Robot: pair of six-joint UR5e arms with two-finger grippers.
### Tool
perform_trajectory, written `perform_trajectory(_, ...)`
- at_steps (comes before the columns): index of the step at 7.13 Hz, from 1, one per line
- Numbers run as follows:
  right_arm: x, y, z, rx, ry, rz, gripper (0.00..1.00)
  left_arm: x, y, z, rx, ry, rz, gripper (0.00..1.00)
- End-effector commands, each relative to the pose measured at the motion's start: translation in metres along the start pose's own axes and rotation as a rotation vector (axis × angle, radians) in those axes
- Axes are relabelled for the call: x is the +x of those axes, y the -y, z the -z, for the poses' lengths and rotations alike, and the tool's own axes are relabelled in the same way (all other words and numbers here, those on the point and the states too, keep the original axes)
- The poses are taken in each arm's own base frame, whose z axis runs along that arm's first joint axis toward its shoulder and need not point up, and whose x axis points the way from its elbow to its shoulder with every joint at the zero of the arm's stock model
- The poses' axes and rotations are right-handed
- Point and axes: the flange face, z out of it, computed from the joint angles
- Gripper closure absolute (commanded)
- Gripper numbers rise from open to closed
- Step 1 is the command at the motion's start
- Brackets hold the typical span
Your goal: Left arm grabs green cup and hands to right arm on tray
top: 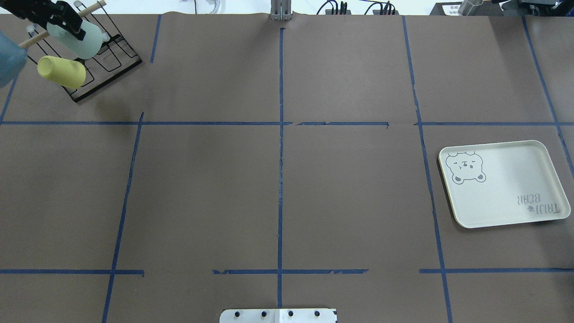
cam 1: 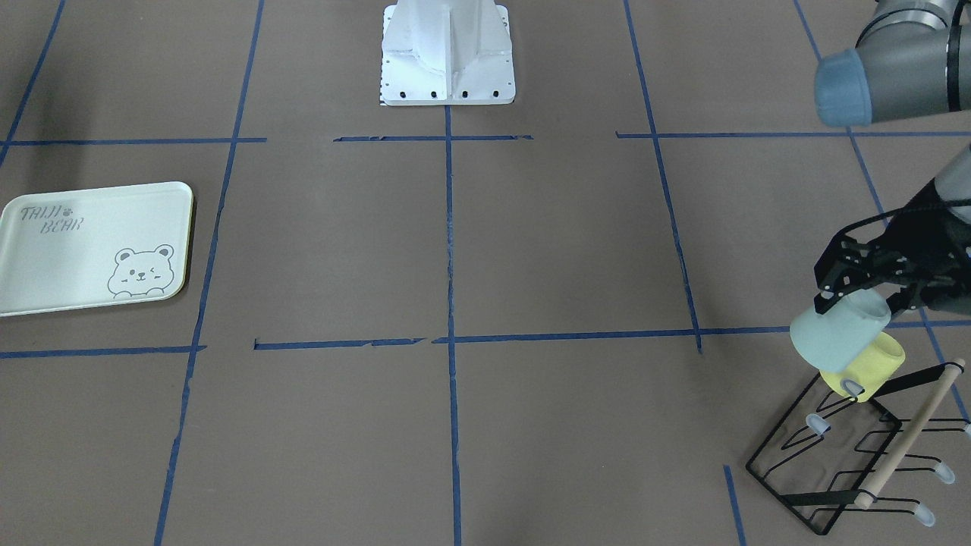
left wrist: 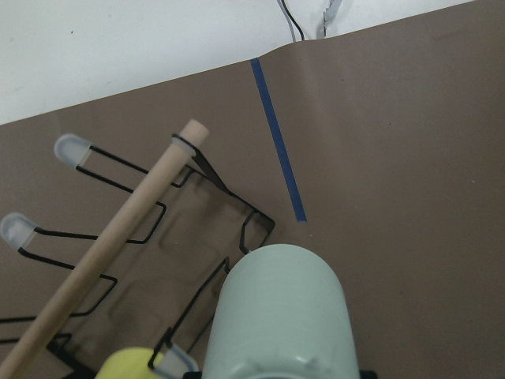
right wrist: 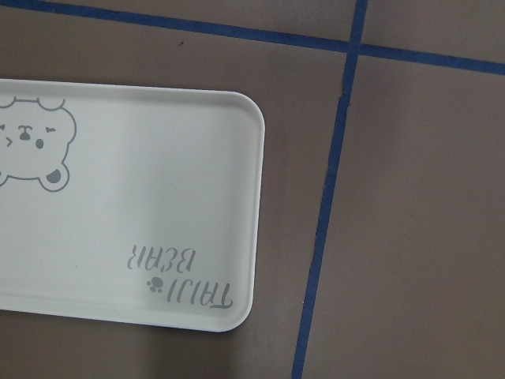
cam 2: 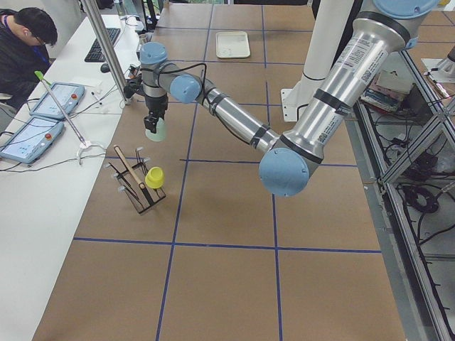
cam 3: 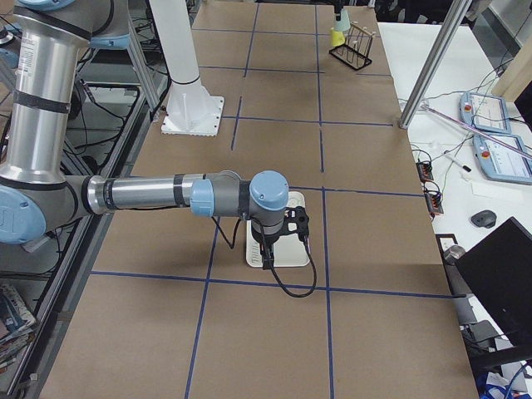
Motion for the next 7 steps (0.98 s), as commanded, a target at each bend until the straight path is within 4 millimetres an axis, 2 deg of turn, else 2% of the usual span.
perform_trajectory(1, -0.016, 0.01, 0.001, 0.025, 0.053, -0.004, 0.0, -0.015, -0.053, 0.007, -0.005, 0.001, 0.045, 0.8)
perform_trajectory(2, -0.041, 0.019, -0.009, 0.047, 0.075, -0.029, 0.0, -0.009, -0.056, 0.002, 0.009, -0.014, 0.118, 0.8)
perform_trajectory(3, -0.077, 0.031, -0.023, 0.088, 0.104, -0.063, 0.0, 0.002, -0.063, -0.008, 0.037, -0.05, 0.164, 0.8)
perform_trajectory(4, -0.117, 0.039, -0.03, 0.137, 0.16, -0.094, 0.0, 0.005, -0.081, -0.024, 0.057, -0.091, 0.224, 0.8)
perform_trajectory(5, -0.154, 0.049, -0.028, 0.181, 0.233, -0.118, 0.0, 0.014, -0.097, -0.032, 0.101, -0.162, 0.272, 0.8)
perform_trajectory(6, -0.196, 0.058, -0.03, 0.221, 0.297, -0.052, 0.0, 0.03, -0.116, -0.043, 0.115, -0.248, 0.342, 0.8)
perform_trajectory(7, -0.224, 0.056, -0.033, 0.228, 0.359, -0.043, 0.0, 0.06, -0.137, -0.055, 0.109, -0.35, 0.396, 0.8)
